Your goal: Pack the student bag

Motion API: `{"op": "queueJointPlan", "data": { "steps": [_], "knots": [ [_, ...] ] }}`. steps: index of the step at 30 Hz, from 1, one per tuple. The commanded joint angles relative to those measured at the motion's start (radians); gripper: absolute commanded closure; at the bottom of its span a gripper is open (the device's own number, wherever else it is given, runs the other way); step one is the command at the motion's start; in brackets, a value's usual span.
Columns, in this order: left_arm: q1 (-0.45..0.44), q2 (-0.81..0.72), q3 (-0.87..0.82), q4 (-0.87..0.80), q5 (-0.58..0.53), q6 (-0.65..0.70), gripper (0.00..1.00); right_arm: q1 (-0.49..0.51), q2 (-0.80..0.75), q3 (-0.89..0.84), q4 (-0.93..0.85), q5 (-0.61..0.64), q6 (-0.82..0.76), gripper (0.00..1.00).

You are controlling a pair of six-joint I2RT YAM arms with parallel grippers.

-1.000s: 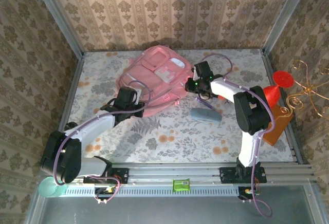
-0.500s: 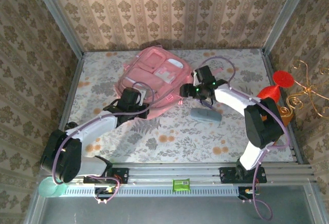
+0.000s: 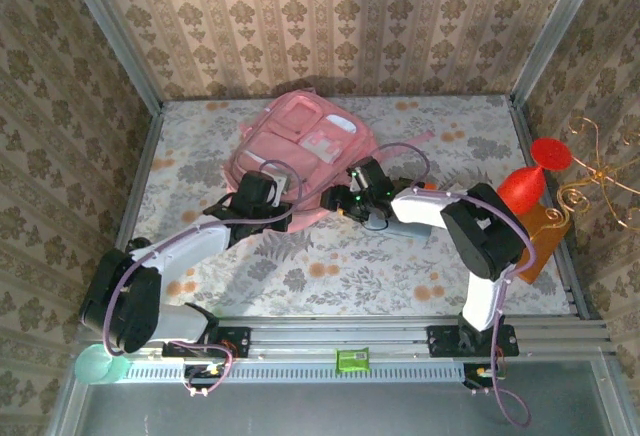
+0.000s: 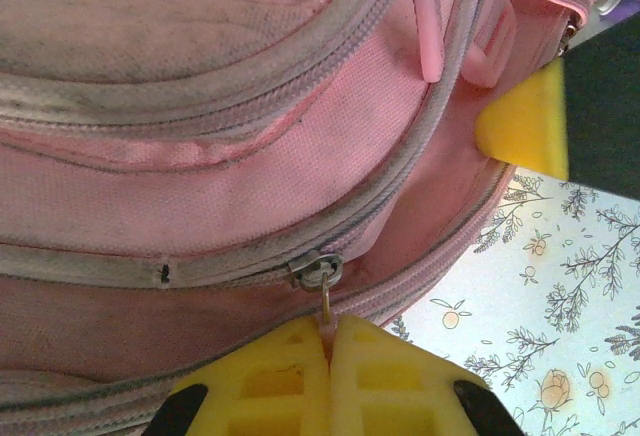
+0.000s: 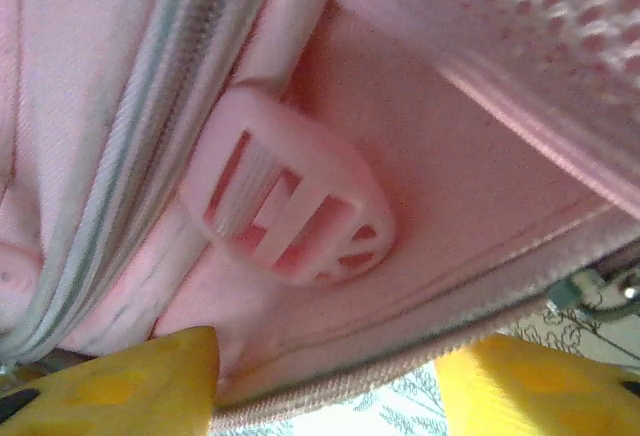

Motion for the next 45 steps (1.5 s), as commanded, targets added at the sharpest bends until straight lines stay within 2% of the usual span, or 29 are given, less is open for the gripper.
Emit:
{"op": "queueJointPlan", "data": {
  "steps": [1, 2, 4, 7, 16, 19, 23, 25, 26, 30, 34, 36, 39, 45],
  "knots": [
    [-0.009, -0.008, 0.000, -0.002, -0.016, 0.003, 1.00, -0.020, 0.024, 0.006, 0.062, 0.024, 0.042, 0.67],
    [-0.008, -0.010, 0.000, -0.013, -0.028, 0.008, 1.00, -0.031, 0.020, -0.003, 0.064, 0.036, 0.038, 0.75],
    [-0.008, -0.019, 0.002, -0.041, -0.057, 0.019, 1.00, -0.055, 0.011, -0.022, 0.066, 0.042, 0.019, 0.85],
    [0.007, -0.037, -0.001, -0.076, -0.102, 0.035, 1.00, -0.102, -0.011, -0.033, 0.030, 0.024, -0.034, 0.93],
    [0.098, -0.050, -0.023, -0.132, -0.159, 0.089, 1.00, -0.215, -0.006, 0.130, -0.290, -0.047, -0.342, 0.96],
    [0.089, -0.045, -0.018, -0.123, -0.094, 0.094, 1.00, -0.237, 0.028, 0.215, -0.389, -0.051, -0.418, 0.95],
    [0.033, -0.051, -0.016, -0.049, 0.066, 0.051, 1.00, -0.265, 0.057, 0.286, -0.429, -0.046, -0.434, 0.89],
    [0.013, -0.054, -0.023, 0.006, 0.122, 0.000, 1.00, -0.270, 0.046, 0.295, -0.431, -0.044, -0.430, 0.83],
    [0.004, -0.055, -0.027, 0.032, 0.130, -0.026, 1.00, -0.270, 0.036, 0.292, -0.430, -0.042, -0.426, 0.76],
    [-0.029, -0.047, -0.016, 0.047, 0.079, -0.057, 1.00, -0.257, -0.034, 0.224, -0.435, -0.031, -0.405, 0.51],
    [-0.039, -0.039, -0.008, 0.035, 0.046, -0.049, 1.00, -0.222, -0.152, 0.080, -0.371, -0.018, -0.337, 0.39],
    [-0.039, -0.033, -0.004, 0.032, 0.041, -0.044, 1.00, -0.178, -0.199, 0.028, -0.355, -0.016, -0.303, 0.29],
    [-0.040, -0.022, -0.001, 0.034, 0.041, -0.039, 1.00, -0.103, -0.228, 0.003, -0.347, 0.019, -0.265, 0.21],
    [-0.045, -0.021, -0.005, 0.030, 0.027, -0.038, 1.00, -0.020, -0.159, -0.020, -0.226, 0.061, -0.148, 0.17]
  ]
}}
